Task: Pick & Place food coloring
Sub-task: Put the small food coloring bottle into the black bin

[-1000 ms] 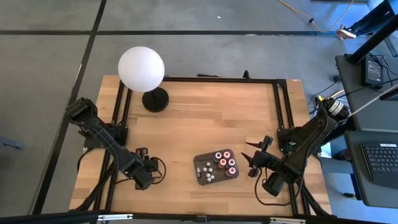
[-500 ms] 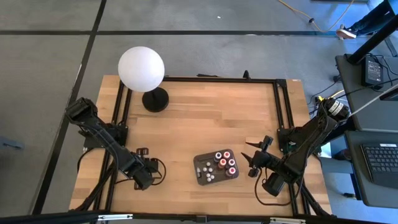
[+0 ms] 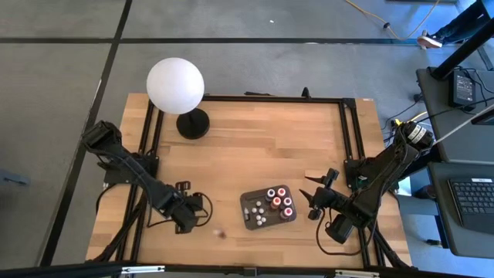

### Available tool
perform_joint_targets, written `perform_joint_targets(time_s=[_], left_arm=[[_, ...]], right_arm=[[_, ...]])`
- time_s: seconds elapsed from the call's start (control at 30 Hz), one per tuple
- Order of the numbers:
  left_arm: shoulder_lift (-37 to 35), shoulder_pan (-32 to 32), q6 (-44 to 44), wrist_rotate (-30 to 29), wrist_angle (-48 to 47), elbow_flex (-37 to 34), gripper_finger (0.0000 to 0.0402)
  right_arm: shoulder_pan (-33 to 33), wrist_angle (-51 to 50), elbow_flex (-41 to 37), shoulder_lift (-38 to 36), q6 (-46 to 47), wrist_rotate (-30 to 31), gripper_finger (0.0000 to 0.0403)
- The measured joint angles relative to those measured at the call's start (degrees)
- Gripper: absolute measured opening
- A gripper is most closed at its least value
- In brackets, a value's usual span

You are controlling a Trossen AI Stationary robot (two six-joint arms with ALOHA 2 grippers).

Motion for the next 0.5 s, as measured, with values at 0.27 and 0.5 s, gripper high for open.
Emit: perform_joint_targets(time_s=[0.27,0.5], left_arm=[[-0.1,5.0,2.9,0.5,-0.2,1.4,0.0004],[-0.1,6.6,3.4,0.3,-0.2,1.5,0.0003]], right_arm=[[0.0,0.0,0.0,0.0,0.0,0.0,0.0233],[0.0,0.0,0.0,0.0,0.0,-0.1,0.0233]])
